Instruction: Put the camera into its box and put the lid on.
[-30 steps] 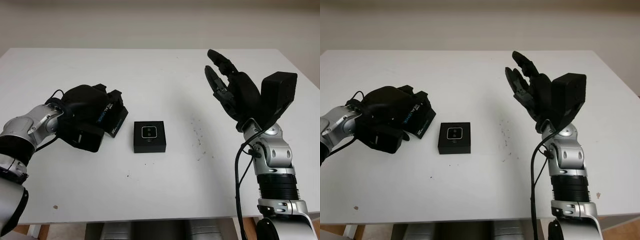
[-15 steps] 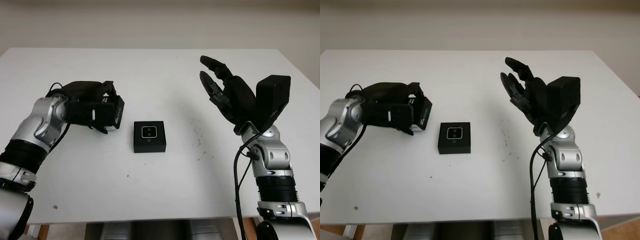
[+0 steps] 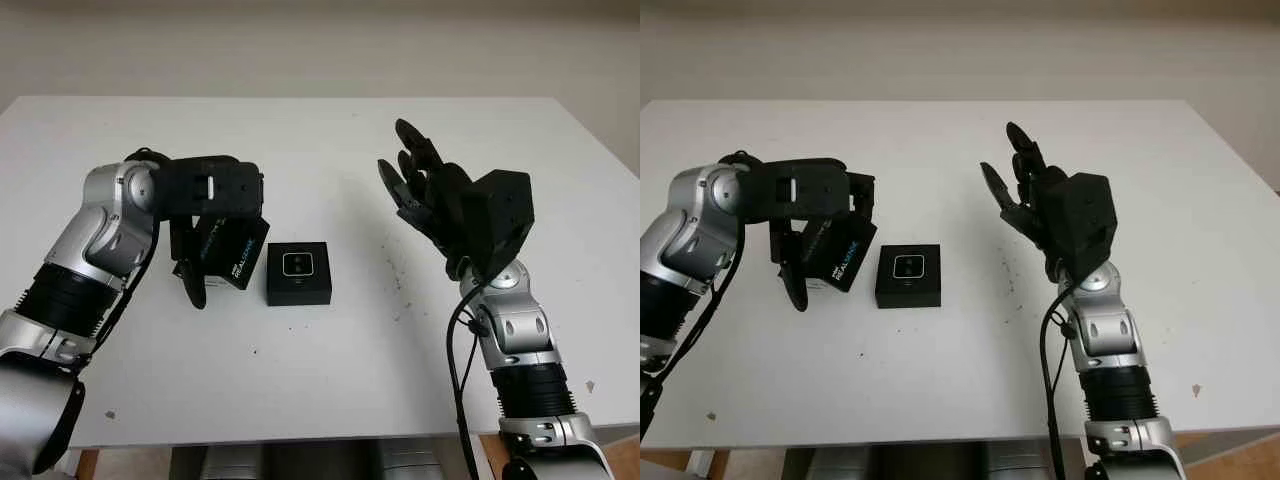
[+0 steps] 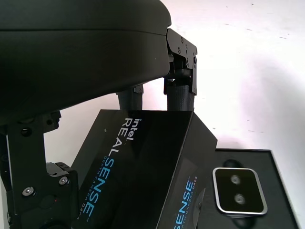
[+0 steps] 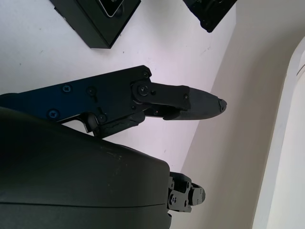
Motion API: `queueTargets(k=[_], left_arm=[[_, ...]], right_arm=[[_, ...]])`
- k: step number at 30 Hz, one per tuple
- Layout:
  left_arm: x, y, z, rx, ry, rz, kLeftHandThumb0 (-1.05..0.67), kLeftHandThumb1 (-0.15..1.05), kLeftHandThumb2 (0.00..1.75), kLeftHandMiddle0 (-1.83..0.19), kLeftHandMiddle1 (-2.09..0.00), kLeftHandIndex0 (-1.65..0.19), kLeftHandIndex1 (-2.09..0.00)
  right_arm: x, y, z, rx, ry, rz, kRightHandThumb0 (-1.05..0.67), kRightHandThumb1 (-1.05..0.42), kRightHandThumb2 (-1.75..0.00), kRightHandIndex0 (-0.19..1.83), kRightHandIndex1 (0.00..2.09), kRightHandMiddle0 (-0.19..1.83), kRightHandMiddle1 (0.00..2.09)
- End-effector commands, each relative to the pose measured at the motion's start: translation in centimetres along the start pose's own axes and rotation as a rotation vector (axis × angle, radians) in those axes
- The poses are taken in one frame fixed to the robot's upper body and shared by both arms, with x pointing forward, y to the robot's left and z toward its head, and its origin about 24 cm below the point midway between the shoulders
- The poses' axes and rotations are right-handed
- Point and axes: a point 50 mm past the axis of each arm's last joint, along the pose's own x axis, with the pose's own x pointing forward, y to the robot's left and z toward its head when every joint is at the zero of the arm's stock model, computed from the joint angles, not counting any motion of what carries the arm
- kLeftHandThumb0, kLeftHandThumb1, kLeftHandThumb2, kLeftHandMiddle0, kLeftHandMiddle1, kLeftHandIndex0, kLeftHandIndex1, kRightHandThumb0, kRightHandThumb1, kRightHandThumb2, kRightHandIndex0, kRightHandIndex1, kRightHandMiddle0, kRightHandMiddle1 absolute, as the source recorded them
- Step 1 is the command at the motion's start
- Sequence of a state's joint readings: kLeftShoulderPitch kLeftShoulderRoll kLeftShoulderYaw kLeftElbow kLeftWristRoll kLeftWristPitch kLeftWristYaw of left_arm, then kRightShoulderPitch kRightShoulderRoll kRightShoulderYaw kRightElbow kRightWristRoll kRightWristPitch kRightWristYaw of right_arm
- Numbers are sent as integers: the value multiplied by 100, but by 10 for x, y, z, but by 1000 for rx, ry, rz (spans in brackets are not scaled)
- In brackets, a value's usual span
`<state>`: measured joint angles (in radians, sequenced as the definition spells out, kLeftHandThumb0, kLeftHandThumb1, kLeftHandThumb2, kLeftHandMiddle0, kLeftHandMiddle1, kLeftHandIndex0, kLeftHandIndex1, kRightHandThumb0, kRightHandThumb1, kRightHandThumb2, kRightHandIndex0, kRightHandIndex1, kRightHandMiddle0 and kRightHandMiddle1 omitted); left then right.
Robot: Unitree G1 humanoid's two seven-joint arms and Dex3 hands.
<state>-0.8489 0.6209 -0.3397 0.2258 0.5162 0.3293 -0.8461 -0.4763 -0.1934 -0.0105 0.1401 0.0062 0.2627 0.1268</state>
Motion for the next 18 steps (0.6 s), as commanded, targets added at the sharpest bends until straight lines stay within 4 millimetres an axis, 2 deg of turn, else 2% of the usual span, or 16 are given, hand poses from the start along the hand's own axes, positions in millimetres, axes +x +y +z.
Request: queueTargets(k=[1,4,5,8,12,14,17,18], left_arm=[[-5,10,11,-6,-29,27,-30,105,39,-88,-209,-77,-209],[-6,10,15,-34,-26,36,-30,105,41,-87,-209,-71,-209],[-7,10,17,-48,-28,48,-31,105,42,-76,-209,-67,-209],[-7,10,20,-77,-28,75,-30,105,44,-69,-209,-65,-209],[-6,7,21,-89,-45,146,-29,105,42,-90,-209,-73,-209],[-6,6,23,-67,-57,178,-29,105,42,-93,-209,-73,-209],[-6,5,24,-21,-79,243,-28,105,41,-78,-209,-60,-209],[-6,5,24,-16,-75,258,-29,105,41,-67,-209,-49,-209]], right_arm=[[-1,1,4,0,-20,-3,-72,-105,-52,-11,3,-14,10],[-1,2,3,7,-21,1,-72,-105,-50,-12,3,-14,9],[-1,3,3,7,-22,0,-72,-105,-50,-12,3,-13,9],[-1,5,2,2,-19,-3,-72,-105,-49,-11,4,-12,8],[-1,7,1,-2,-18,-5,-71,-105,-47,-10,5,-10,8],[-1,7,0,-12,-21,-7,-72,-105,-47,-9,5,-9,8],[-1,9,-2,0,-24,-8,-72,-105,-46,-9,5,-9,7],[-1,9,-2,2,-27,-8,-71,-105,-46,-9,6,-8,7]])
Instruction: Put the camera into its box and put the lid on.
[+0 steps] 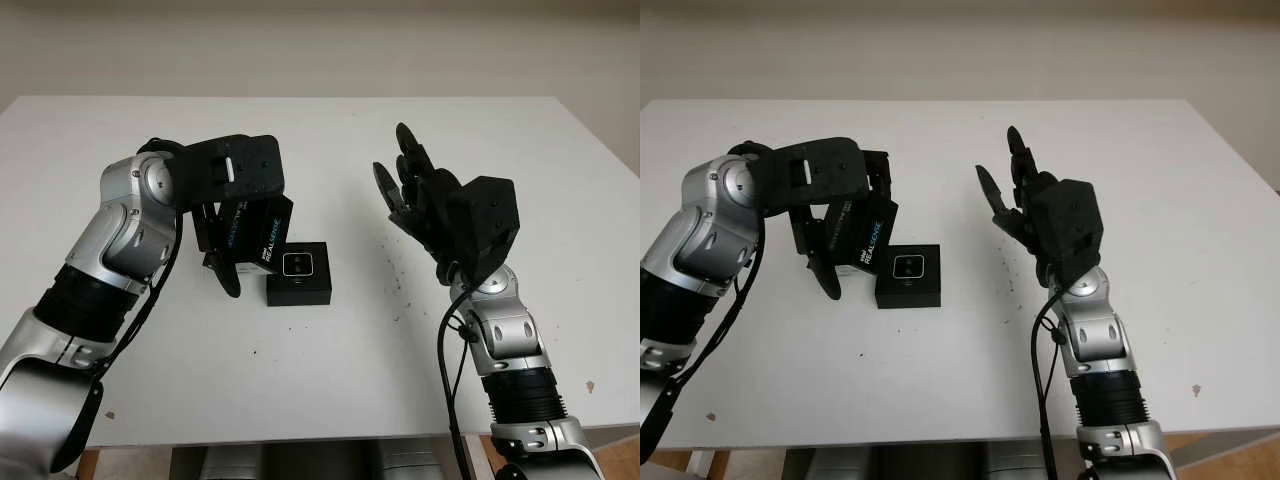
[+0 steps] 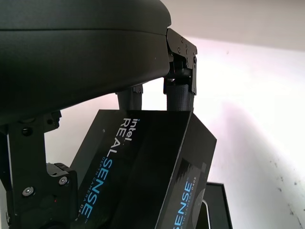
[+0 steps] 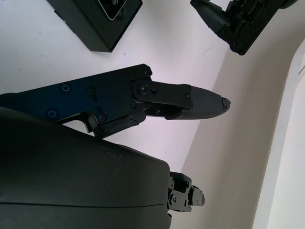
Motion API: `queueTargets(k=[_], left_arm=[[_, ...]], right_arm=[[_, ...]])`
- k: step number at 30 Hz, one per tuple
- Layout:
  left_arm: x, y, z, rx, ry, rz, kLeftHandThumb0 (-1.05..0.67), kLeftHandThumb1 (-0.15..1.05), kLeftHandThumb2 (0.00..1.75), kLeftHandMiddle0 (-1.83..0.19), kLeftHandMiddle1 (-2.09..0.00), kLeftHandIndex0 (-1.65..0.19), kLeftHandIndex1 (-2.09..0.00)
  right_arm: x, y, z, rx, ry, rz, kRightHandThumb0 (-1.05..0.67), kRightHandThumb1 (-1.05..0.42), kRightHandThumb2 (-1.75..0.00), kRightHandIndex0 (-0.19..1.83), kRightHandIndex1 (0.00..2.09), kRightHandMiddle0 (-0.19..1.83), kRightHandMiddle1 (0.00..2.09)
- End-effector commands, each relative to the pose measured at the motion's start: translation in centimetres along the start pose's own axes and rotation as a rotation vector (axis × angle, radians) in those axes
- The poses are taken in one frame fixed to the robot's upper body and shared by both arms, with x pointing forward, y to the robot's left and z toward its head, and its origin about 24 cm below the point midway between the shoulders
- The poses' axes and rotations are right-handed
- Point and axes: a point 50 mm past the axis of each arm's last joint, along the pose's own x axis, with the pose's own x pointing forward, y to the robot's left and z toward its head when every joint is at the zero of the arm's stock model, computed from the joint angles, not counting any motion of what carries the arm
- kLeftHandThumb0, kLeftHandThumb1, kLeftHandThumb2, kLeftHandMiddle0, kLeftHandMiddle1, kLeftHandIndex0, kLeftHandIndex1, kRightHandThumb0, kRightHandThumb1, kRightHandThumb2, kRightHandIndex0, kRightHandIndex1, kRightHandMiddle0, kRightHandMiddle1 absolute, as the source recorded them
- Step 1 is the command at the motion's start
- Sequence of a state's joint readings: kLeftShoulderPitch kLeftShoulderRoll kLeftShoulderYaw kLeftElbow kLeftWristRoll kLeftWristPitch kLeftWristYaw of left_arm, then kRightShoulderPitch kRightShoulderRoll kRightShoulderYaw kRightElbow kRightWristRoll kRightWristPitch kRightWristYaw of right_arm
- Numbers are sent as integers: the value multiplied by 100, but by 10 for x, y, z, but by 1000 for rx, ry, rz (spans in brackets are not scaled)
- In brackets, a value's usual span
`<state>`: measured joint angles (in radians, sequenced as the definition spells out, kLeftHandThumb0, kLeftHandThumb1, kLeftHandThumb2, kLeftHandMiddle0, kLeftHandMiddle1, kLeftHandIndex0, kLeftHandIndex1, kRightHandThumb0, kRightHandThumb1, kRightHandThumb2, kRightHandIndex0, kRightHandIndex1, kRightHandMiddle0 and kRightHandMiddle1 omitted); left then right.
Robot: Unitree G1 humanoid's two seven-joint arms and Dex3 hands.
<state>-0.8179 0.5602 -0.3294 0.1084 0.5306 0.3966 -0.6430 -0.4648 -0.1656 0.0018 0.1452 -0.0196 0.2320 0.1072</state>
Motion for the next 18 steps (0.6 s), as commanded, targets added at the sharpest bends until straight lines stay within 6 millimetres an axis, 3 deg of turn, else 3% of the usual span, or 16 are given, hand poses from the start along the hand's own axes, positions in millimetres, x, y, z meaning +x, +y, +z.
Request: queueTargets(k=[1,7,11,13,16,18], left_arm=[[-1,3,2,12,-5,45,-29,105,42,-65,-209,-46,-209],[2,2,4,31,32,79,-28,105,42,-74,-209,-47,-209],[4,-2,6,30,74,51,-30,105,43,-41,-207,-30,-195],[5,-6,7,20,106,23,-30,105,42,-33,-207,-22,-185],[7,-10,10,7,123,4,-29,105,40,-26,-208,-11,-195],[9,-13,11,5,126,-13,-29,105,38,-20,-208,-5,-186]], right_arm=[[0,2,0,10,-18,-2,-71,-105,-45,-9,6,-8,7],[1,4,-1,5,-26,3,-70,-105,-45,-8,6,-7,7],[2,5,-2,0,-25,1,-72,-105,-45,-7,6,-5,7],[2,5,-2,5,-27,1,-72,-105,-45,-7,6,-5,7],[3,7,-2,5,-31,1,-73,-105,-44,-7,6,-4,7],[3,8,-2,-5,-35,1,-72,-105,-45,-7,6,-4,7]])
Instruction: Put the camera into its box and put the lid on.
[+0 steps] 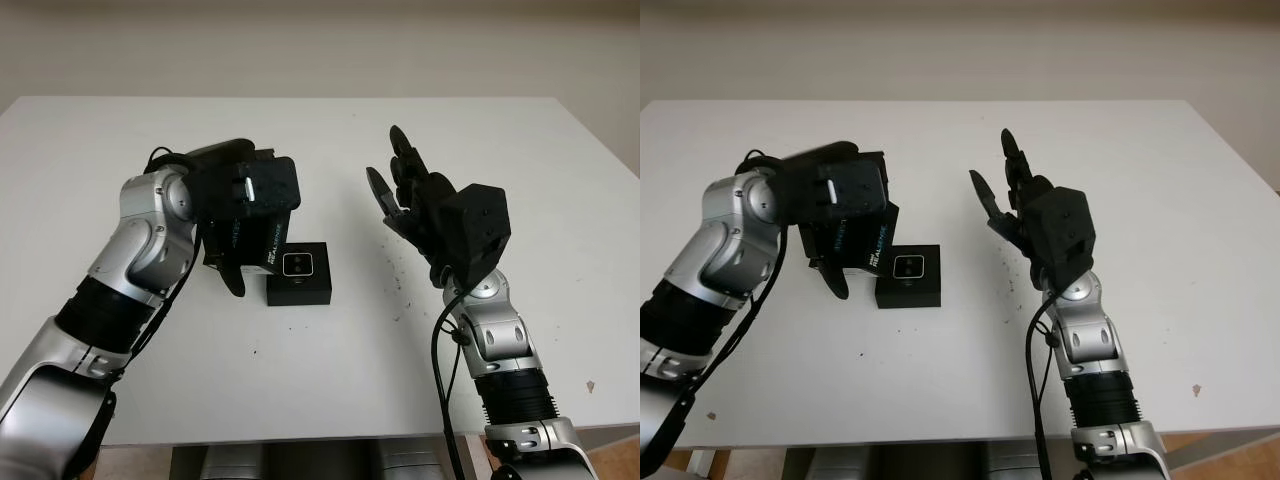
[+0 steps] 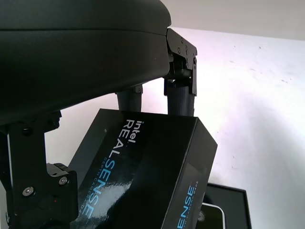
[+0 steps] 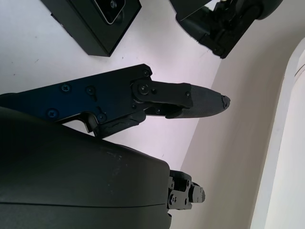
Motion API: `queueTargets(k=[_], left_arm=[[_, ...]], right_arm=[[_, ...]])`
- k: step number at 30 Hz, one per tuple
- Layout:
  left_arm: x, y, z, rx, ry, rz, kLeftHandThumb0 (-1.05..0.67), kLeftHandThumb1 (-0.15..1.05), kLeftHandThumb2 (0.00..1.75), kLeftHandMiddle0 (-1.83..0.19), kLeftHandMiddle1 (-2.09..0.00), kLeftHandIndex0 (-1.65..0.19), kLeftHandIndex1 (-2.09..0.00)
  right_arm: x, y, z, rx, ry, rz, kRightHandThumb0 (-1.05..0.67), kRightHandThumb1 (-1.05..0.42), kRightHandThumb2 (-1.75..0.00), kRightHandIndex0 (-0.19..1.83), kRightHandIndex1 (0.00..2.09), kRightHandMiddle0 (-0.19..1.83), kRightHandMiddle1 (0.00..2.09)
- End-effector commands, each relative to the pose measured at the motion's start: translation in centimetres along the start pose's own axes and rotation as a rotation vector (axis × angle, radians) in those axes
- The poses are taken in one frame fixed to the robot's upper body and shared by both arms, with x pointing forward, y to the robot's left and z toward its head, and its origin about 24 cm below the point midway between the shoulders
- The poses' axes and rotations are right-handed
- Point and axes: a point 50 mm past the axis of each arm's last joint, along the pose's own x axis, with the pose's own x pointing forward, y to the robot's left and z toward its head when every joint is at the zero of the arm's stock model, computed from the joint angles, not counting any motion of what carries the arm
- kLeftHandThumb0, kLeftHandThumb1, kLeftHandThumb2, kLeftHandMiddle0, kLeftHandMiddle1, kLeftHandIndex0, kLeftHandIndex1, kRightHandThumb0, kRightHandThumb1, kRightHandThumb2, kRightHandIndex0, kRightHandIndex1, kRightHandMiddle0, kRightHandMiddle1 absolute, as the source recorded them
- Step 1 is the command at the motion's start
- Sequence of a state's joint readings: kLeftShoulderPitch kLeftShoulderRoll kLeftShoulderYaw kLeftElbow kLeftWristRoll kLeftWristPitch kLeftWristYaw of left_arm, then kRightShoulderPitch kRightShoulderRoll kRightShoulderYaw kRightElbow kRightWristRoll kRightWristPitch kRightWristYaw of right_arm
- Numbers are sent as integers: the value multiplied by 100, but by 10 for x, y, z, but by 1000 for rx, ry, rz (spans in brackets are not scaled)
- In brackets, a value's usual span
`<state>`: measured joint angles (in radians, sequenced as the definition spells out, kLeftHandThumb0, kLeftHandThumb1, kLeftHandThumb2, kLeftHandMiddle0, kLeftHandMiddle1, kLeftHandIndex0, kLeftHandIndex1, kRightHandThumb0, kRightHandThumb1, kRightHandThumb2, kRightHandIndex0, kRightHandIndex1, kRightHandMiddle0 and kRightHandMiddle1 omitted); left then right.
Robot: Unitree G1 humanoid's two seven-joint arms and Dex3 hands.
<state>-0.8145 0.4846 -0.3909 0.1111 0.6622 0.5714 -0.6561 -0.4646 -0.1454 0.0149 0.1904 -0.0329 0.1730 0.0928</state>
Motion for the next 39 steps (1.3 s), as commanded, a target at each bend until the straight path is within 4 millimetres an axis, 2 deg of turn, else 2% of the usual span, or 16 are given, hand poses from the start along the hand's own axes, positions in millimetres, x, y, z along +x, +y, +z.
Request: queueTargets(k=[1,5,7,9,12,15,18,23,26,32,35,38,39], left_arm=[[0,4,8,12,-15,2,-30,105,39,-19,-199,-8,-184],[2,2,8,-16,-17,-37,-30,105,39,-20,-176,-17,-179],[2,2,9,-34,-18,-53,-30,105,39,-19,-180,-16,-182],[3,2,10,-64,-6,-67,-30,105,38,-22,-198,-11,-188],[3,1,12,-82,3,-77,-29,105,38,-28,-208,-8,-193],[5,-1,14,-61,-2,-79,-29,105,38,-26,-207,-10,-198],[7,-4,15,-49,-11,-76,-29,105,39,-12,-198,-7,-188],[11,-8,14,-67,-7,-57,-28,105,37,-2,-193,4,-179],[14,-10,13,-90,-10,-47,-27,105,37,0,-193,9,-179],[17,-14,14,-90,-12,-28,-28,105,38,-5,-183,4,-182],[17,-15,13,-102,-15,-21,-28,105,38,-5,-185,2,-182],[18,-17,13,-141,9,-18,-27,105,37,0,-195,13,-181],[18,-18,12,-165,20,-24,-27,105,39,1,-202,17,-162]], right_arm=[[1,1,3,-8,-22,-4,-72,-105,-45,-7,6,-3,7],[1,3,3,-7,-23,-8,-73,-105,-45,-7,6,-3,6],[1,3,3,-5,-23,-8,-73,-105,-45,-6,6,-3,6],[1,3,3,2,-25,-8,-73,-105,-45,-7,6,-3,6],[1,4,2,6,-28,-7,-73,-105,-45,-7,6,-3,6],[0,4,2,8,-29,-5,-73,-105,-45,-7,5,-3,6],[0,4,1,7,-28,-6,-73,-105,-45,-7,5,-4,6],[-1,4,0,16,-28,-7,-73,-105,-45,-7,5,-3,6],[-1,4,0,21,-28,-5,-72,-105,-45,-7,5,-3,5],[-2,5,0,22,-28,5,-70,-105,-44,-6,6,-4,5],[-2,6,0,20,-27,5,-70,-105,-44,-6,6,-4,5],[-2,5,-1,17,-27,4,-70,-105,-44,-6,6,-3,6],[-2,5,-2,17,-26,5,-70,-105,-44,-6,6,-3,6]])
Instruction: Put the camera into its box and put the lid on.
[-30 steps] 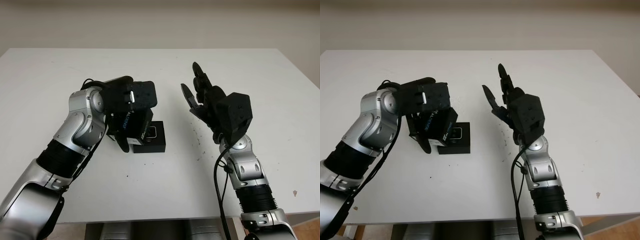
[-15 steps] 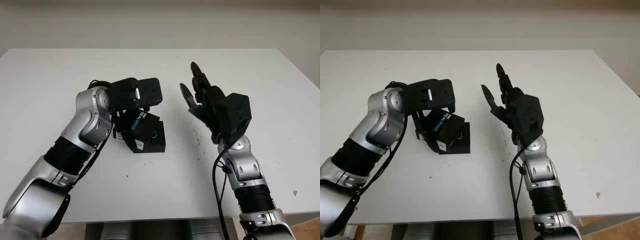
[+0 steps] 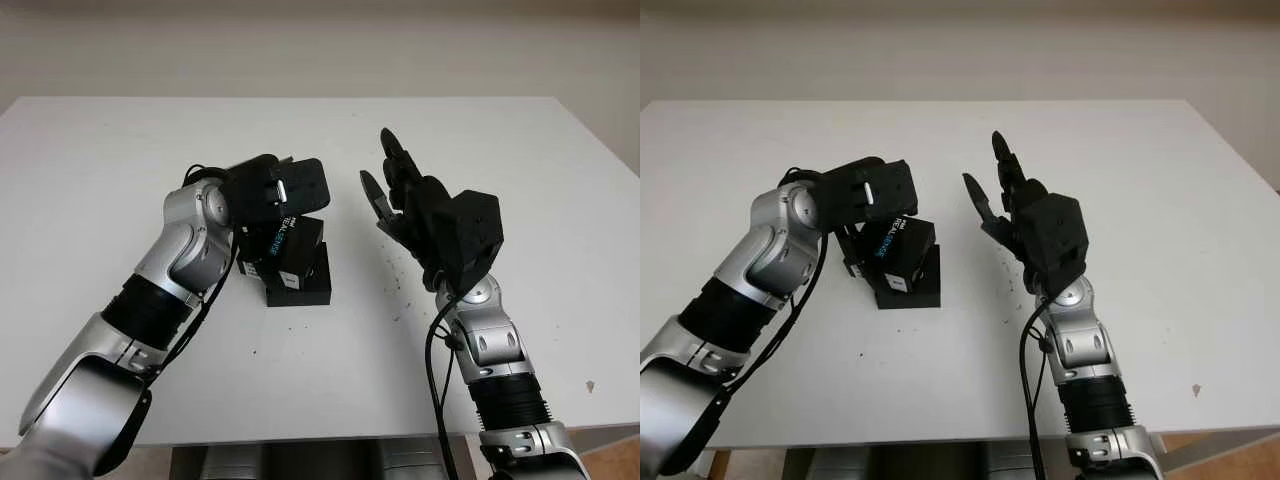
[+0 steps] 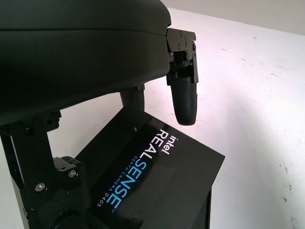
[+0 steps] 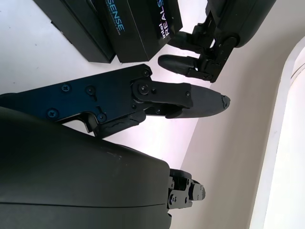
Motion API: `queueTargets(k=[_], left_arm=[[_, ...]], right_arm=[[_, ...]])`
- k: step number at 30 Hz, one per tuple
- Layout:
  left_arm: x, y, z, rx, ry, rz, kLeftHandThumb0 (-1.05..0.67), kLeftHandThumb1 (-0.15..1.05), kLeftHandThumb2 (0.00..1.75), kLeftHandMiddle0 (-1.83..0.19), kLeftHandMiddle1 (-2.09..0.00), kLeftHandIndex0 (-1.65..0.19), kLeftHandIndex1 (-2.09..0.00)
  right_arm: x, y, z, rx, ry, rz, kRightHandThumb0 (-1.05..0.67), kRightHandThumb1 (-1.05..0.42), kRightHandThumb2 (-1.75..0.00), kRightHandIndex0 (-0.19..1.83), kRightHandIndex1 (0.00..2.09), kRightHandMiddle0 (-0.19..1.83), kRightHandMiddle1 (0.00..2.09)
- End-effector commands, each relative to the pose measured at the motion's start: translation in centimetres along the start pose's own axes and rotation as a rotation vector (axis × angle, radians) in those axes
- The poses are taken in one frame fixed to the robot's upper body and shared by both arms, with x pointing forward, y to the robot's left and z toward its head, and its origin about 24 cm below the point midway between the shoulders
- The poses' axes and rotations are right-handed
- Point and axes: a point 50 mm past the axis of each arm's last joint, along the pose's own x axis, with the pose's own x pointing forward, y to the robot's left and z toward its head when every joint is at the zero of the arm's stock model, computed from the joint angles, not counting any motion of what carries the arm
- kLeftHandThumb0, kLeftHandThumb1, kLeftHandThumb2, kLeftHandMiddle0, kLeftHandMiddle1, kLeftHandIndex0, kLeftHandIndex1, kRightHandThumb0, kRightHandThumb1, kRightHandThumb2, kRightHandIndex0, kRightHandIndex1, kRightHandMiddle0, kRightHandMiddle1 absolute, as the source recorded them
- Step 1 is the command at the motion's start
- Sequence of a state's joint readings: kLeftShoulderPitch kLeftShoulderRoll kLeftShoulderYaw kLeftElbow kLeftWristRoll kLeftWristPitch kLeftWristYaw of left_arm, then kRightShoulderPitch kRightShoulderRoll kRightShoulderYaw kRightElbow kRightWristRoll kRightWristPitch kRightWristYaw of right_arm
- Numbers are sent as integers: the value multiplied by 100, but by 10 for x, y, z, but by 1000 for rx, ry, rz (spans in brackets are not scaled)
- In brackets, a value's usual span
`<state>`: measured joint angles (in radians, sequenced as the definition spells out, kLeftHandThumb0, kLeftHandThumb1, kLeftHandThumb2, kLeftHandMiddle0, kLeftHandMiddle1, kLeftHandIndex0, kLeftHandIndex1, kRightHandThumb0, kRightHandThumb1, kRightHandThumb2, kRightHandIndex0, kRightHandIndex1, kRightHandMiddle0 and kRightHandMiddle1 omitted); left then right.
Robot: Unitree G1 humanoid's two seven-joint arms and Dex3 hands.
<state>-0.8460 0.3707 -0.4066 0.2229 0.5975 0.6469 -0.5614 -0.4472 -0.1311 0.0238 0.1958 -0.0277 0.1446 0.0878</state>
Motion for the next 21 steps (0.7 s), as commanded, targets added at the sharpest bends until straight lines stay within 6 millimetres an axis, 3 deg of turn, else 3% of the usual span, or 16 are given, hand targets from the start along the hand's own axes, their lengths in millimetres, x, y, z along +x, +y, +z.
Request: queueTargets(k=[1,2,3,6,11,14,18,21], left_arm=[[0,0,0,-79,28,-12,-27,105,39,3,-206,18,-134],[0,-1,0,-110,55,-30,-26,105,42,-18,-207,18,-138],[0,-1,1,-131,82,-47,-27,105,43,-40,-209,16,-163],[-1,-3,4,-187,128,-69,-27,105,44,-66,-209,2,-202],[-3,-5,7,-311,183,-129,-25,105,46,-86,-209,-12,-209],[-5,-7,8,-346,180,-158,-24,105,48,-96,-209,-34,-209],[-8,-8,9,-385,187,-184,-25,105,49,-94,-209,-13,-209],[-9,-10,10,-355,185,-181,-27,105,48,-91,-209,-30,-209]], right_arm=[[1,0,2,-3,-17,-3,-70,-105,-44,-6,6,-4,5],[1,0,2,-5,-17,-5,-70,-105,-44,-6,6,-3,6],[1,0,1,-7,-16,-7,-70,-105,-44,-6,6,-3,6],[1,0,1,-9,-16,-7,-70,-105,-44,-5,6,-3,6],[2,0,1,-10,-15,-4,-71,-105,-44,-6,6,-3,5],[2,1,2,-15,-12,-4,-70,-105,-44,-6,6,-3,5],[3,2,1,-19,-7,-6,-72,-105,-44,-5,6,-3,6],[4,3,1,-15,-10,-1,-71,-105,-44,-6,5,-3,5]])
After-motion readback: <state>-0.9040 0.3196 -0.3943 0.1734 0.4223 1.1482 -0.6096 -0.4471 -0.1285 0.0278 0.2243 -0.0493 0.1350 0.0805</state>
